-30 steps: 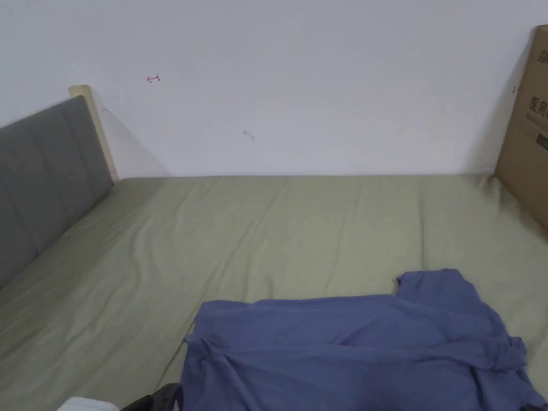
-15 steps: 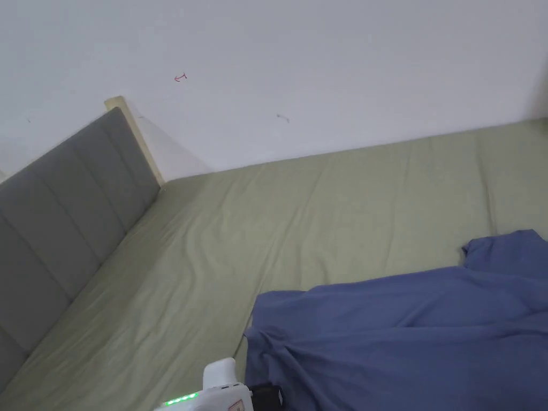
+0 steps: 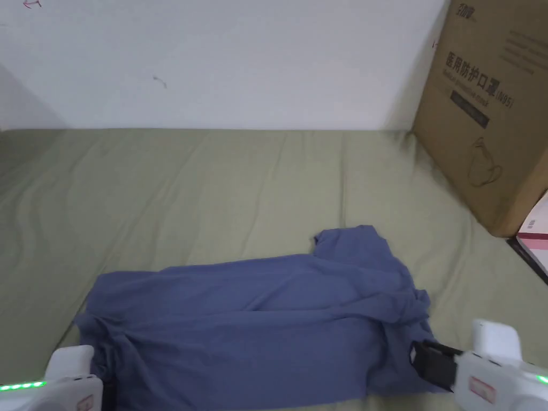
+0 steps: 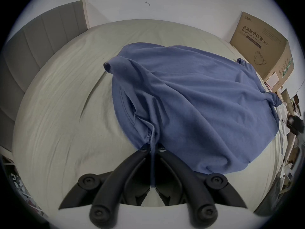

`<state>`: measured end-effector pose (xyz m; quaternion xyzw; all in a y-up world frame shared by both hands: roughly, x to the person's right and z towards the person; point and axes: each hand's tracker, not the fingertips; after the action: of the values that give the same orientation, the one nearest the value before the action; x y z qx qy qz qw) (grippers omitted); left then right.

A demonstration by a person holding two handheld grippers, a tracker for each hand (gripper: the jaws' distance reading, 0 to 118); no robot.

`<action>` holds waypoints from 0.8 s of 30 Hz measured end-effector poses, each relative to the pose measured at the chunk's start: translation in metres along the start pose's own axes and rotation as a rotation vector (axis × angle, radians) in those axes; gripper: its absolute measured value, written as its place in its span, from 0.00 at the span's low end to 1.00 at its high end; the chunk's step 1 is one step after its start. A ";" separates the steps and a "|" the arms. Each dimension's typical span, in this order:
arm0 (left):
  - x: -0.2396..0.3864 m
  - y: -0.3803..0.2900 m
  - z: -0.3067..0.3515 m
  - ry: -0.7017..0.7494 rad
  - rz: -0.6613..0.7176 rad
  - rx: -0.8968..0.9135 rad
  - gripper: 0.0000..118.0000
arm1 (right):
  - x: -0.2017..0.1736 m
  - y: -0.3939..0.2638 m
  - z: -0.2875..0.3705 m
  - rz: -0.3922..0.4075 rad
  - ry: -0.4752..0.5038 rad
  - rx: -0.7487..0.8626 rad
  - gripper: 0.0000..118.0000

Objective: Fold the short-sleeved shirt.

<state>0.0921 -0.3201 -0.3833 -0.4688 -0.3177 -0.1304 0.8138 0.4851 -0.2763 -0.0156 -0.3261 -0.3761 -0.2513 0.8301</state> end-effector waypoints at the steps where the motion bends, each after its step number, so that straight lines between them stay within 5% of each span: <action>1: 0.004 0.004 -0.001 -0.003 0.005 -0.002 0.03 | 0.002 0.002 -0.021 -0.009 -0.038 -0.034 0.66; 4: 0.002 0.002 0.001 -0.007 0.000 0.000 0.03 | -0.001 -0.010 -0.065 0.028 -0.100 -0.207 0.63; 6: 0.001 0.003 -0.002 -0.015 0.008 0.005 0.03 | -0.013 -0.021 -0.052 0.074 -0.140 -0.067 0.60; 10: -0.004 0.005 0.000 -0.042 0.031 0.003 0.03 | -0.029 -0.021 -0.041 0.192 -0.154 -0.103 0.08; 15: -0.017 0.009 0.040 -0.043 0.024 0.163 0.02 | -0.028 -0.010 -0.010 0.183 -0.186 -0.001 0.07; 24: -0.042 -0.017 0.113 -0.134 0.059 0.174 0.02 | -0.019 -0.034 0.068 0.194 -0.179 0.036 0.07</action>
<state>0.0063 -0.2370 -0.3580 -0.4133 -0.3677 -0.0469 0.8318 0.4202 -0.2458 0.0152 -0.3672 -0.4196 -0.1330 0.8194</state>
